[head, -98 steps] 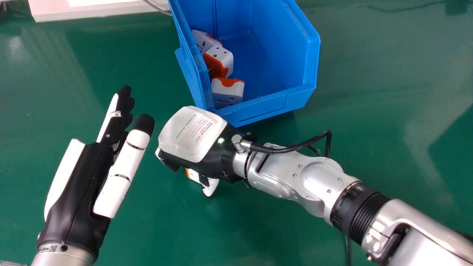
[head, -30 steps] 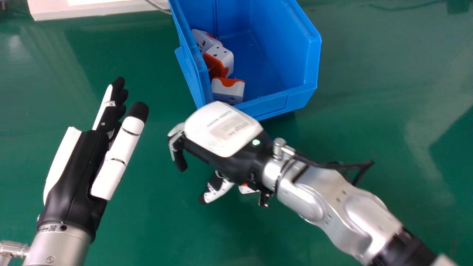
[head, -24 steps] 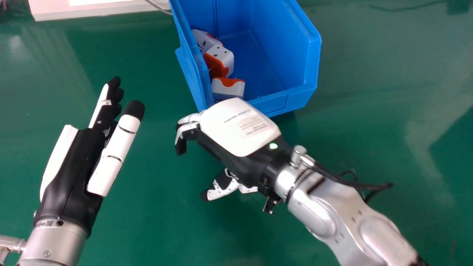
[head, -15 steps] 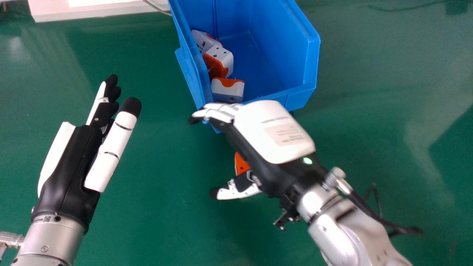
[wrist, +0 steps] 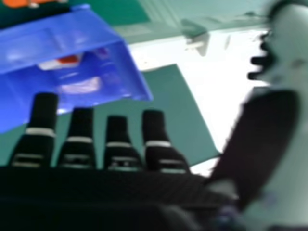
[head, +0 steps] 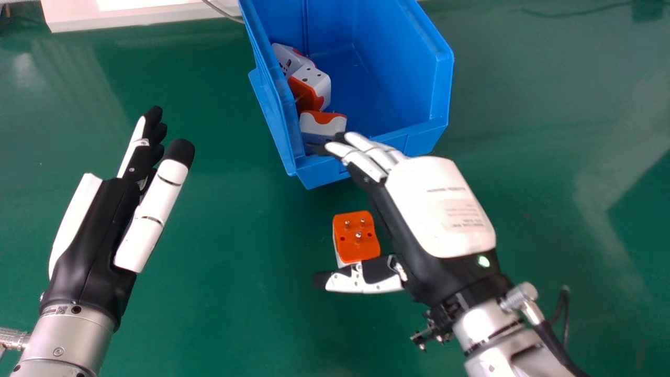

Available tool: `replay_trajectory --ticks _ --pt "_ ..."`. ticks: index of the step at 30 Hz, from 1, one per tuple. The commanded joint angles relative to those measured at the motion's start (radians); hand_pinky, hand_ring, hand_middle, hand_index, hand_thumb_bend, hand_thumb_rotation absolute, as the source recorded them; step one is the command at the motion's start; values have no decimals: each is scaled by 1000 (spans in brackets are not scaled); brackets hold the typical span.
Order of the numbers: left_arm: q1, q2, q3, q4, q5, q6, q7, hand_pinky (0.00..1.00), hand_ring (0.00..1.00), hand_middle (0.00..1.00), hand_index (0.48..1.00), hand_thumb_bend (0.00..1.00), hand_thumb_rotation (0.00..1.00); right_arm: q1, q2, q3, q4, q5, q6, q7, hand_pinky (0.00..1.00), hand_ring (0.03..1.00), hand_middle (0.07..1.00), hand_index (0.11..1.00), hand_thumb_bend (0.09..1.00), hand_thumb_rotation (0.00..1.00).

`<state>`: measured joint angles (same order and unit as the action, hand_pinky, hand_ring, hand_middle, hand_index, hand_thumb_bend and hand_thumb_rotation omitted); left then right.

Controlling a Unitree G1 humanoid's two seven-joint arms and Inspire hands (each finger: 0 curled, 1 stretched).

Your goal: Pick all objects and put in blue box

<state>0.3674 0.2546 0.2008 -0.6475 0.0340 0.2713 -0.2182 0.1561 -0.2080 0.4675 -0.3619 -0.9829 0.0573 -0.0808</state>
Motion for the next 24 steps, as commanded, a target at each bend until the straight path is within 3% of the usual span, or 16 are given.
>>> replay_trajectory --ticks 1,8,14,24 --pt "0 9 12 -9 -14 -26 -6 1000 1000 1000 1000 605 1000 24 10 -15 -36 4 3 -22 768 898 929 866 795 439" --pt "2 11 19 -4 -28 -35 -11 1000 1000 1000 1000 587 1000 65 37 -28 -19 14 20 -33 782 901 928 869 812 473" --pt "3 13 23 -10 -31 -38 -19 1000 1000 1000 1000 578 1000 58 45 -38 52 30 18 -60 768 890 921 859 806 445" --pt "3 16 27 -11 -36 -41 -26 1000 1000 1000 1000 574 1000 -42 -15 -50 222 57 -7 -45 730 847 878 822 784 368"
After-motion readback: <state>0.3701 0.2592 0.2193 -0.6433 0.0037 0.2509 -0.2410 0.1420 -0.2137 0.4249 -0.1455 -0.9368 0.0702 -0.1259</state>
